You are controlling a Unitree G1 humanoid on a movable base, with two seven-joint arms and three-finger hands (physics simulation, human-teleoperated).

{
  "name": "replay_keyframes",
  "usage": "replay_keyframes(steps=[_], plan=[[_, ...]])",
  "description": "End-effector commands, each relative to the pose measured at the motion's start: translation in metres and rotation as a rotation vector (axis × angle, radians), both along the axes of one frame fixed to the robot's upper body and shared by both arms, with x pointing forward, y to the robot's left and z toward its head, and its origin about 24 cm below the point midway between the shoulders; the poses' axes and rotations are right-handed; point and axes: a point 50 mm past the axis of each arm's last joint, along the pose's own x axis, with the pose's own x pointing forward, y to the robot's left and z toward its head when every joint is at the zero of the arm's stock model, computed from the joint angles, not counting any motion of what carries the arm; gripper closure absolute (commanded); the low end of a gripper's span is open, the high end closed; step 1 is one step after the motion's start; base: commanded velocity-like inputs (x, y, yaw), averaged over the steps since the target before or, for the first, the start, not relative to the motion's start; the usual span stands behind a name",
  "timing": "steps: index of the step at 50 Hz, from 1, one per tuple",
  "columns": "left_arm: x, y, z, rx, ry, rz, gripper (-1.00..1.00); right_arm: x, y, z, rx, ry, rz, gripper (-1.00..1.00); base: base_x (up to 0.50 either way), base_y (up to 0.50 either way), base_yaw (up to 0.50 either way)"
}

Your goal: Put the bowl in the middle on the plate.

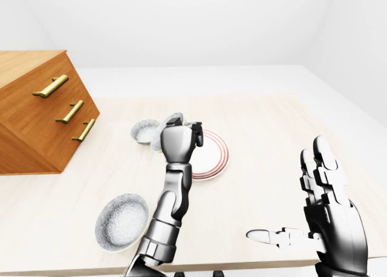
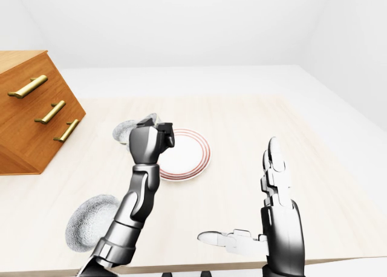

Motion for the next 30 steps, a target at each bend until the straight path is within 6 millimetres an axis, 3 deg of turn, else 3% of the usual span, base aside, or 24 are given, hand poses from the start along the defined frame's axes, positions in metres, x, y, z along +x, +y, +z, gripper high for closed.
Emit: replay_keyframes(steps=[1, 9, 17, 23, 30], plan=[[0.015, -0.044, 0.002, 0.187, 0.0, -0.089, 1.0, -0.001, -0.001, -0.001, 0.003, 0.006, -0.003, -1.0, 0.0, 0.0, 0.0], [0.027, -0.059, -0.004, 0.242, 0.057, -0.13, 1.0, -0.001, -0.001, -0.001, 0.005, 0.007, -0.003, -1.0, 0.0, 0.0, 0.0], [0.047, -0.072, -0.031, 0.337, 0.261, -0.174, 1.0, -0.001, -0.003, -0.001, 0.008, 0.012, -0.008, -1.0, 0.0, 0.0, 0.0], [0.046, -0.076, -0.045, 0.401, 0.326, -0.197, 1.0, 0.0, -0.002, 0.0, 0.005, -0.001, -0.001, -1.0, 0.0, 0.0, 0.0], [0.046, -0.073, -0.042, 0.404, 0.3, -0.189, 1.0, -0.001, -0.003, 0.0, 0.008, 0.004, -0.005, -1.0, 0.0, 0.0, 0.0]])
